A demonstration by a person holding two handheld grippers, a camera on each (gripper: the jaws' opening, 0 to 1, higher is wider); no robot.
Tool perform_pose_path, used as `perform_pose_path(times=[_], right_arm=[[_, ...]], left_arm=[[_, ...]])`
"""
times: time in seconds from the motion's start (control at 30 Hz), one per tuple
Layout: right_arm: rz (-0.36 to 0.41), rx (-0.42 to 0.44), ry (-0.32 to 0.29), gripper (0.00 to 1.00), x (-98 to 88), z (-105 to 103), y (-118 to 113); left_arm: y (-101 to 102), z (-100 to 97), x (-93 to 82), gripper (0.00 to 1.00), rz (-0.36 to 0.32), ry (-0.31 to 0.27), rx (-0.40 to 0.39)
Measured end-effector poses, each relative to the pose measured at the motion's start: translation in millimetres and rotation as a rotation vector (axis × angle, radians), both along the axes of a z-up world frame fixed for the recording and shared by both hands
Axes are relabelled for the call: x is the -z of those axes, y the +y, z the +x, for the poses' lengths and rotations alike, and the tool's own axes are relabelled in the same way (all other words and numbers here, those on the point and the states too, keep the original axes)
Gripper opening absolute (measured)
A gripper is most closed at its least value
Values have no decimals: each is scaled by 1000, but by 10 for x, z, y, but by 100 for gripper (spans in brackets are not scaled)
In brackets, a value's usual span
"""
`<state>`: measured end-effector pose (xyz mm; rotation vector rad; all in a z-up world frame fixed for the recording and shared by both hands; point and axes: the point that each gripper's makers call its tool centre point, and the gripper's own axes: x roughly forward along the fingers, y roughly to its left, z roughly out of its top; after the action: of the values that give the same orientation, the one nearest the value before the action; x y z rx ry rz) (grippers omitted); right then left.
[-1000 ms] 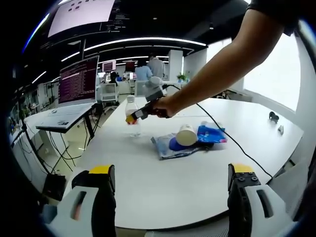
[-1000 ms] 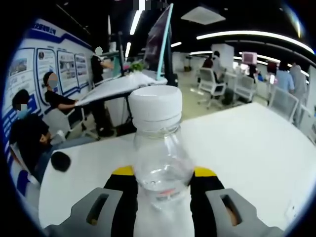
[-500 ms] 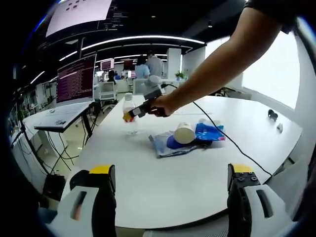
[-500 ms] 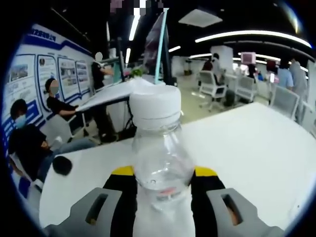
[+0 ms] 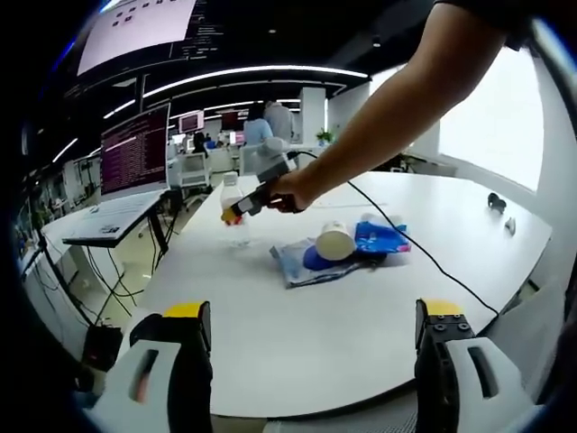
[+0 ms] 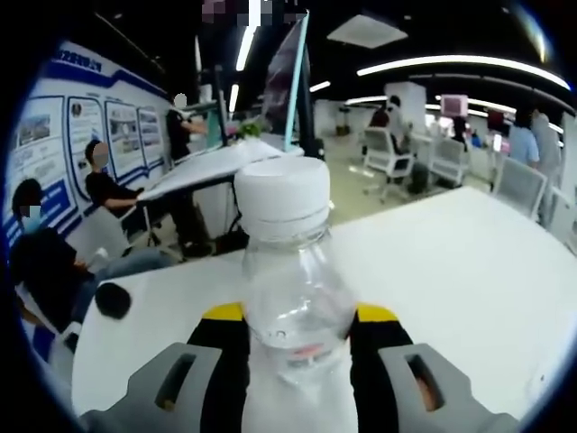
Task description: Arrange the tabletop items into an orderly group along one side of the table until the central work area is clear of visible clutter.
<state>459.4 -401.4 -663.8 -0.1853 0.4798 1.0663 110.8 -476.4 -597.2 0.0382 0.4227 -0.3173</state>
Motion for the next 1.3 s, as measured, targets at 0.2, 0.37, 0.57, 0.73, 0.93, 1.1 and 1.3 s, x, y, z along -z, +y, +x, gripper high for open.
perform_pose_path(times=[0.2,0.37,0.57,0.73,0.93,1.1,1.3], right_arm=[[55,1,-27,46,-149,37,76],[85,0,-28,48,-283,23,32],[52,-7,-29,49,-241,-6,-128],[37,5,-31,48,-258,-9,-248],[33,1,-36,48,-323,-89,-370],[-23,-58,-68,50,-310,-348,-509],[9,-43,-59,51,-372,-463,-729]], left_arm=[[-11,-8,16,94,2,1,6],[-12,-9,14,94,1,-4,6],[-59,-12,13,94,11,-9,25],[-57,-25,8,94,13,-13,28],[-62,-27,7,94,8,-15,31],[-110,-48,37,94,33,-13,59],[-132,-47,1,94,36,-25,70]])
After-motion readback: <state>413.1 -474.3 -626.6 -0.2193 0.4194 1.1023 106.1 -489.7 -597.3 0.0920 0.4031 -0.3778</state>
